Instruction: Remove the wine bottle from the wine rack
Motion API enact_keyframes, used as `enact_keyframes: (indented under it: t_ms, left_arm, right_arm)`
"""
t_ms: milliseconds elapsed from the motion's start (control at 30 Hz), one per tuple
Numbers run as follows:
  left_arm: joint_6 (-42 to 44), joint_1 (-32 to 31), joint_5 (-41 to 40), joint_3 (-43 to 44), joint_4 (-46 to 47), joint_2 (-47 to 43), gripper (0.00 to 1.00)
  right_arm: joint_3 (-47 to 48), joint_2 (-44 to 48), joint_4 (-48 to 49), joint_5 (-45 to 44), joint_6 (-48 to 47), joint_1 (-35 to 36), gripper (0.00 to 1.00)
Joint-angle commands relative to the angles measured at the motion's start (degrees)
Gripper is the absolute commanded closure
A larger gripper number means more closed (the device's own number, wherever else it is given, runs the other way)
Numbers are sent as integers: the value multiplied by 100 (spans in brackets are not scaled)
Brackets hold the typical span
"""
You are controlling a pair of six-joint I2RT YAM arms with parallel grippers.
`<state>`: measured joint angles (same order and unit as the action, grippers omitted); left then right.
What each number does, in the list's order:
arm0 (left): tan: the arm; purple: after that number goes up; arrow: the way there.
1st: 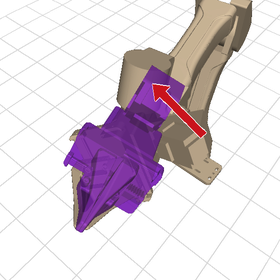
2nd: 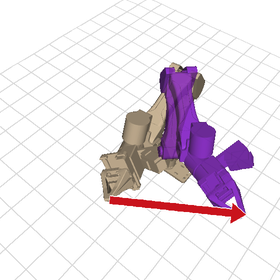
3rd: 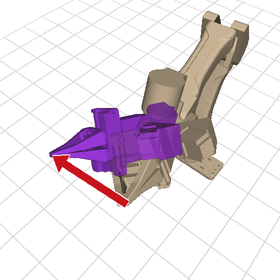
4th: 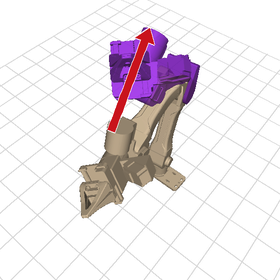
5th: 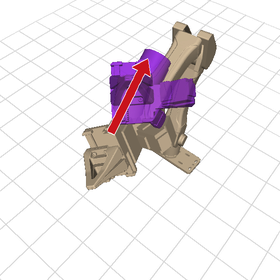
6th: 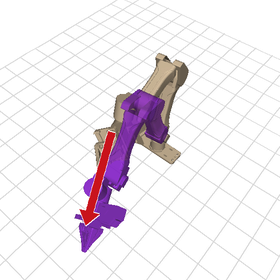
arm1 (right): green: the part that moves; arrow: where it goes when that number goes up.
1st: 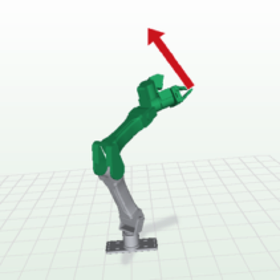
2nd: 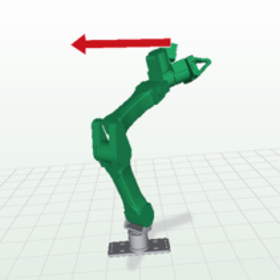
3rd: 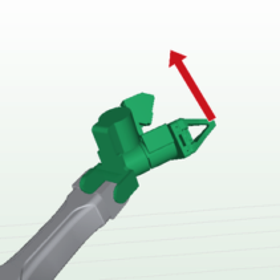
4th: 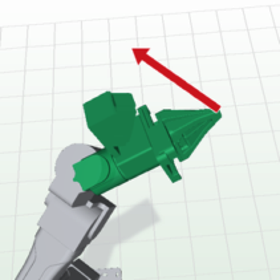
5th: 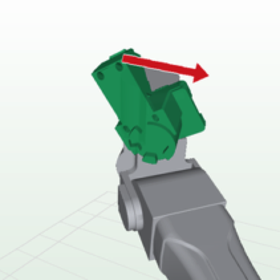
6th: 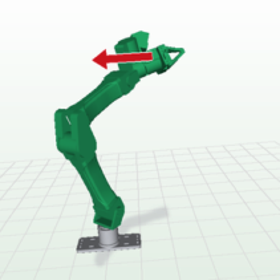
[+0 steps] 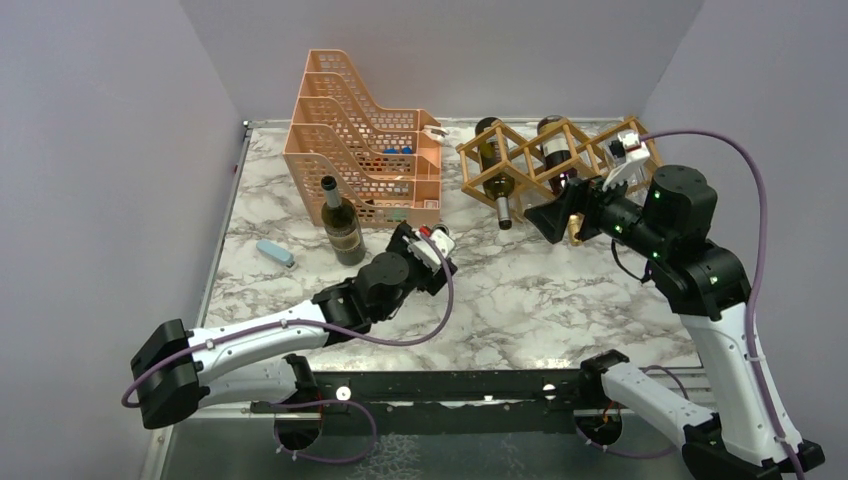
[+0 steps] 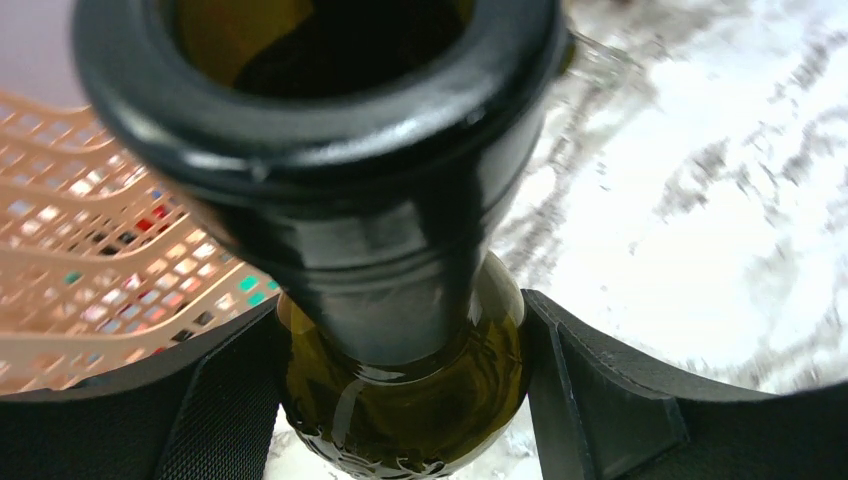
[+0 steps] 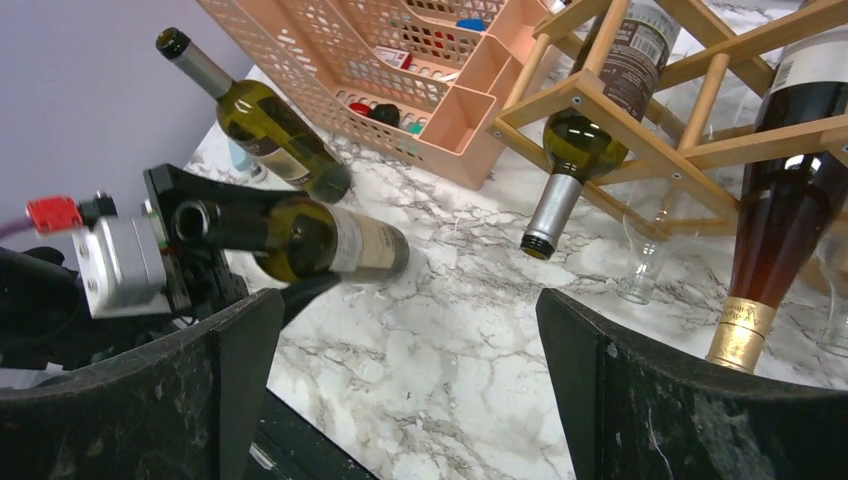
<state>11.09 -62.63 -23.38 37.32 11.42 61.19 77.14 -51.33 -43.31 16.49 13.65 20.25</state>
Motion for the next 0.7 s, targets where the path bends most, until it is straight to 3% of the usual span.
enact_keyframes:
  t_ms: [0,167,400,667]
  left_arm:
    - [-711,274,-1032,33,1116,-192,77]
    - [-811,621,-1562,147,1319,-26,77]
    - [-1212,1104,-1714,177,1553,126,77]
    - [-1430,1237,-1851,252,1662,462,77]
  right_arm:
    - [-238,90,-14,-232,31,12,0]
    - [-510,248,-168,-170,142,11,0]
    - [-578,406,-230,-93,259,9,0]
    - [-677,398,-150,3,326,7,0]
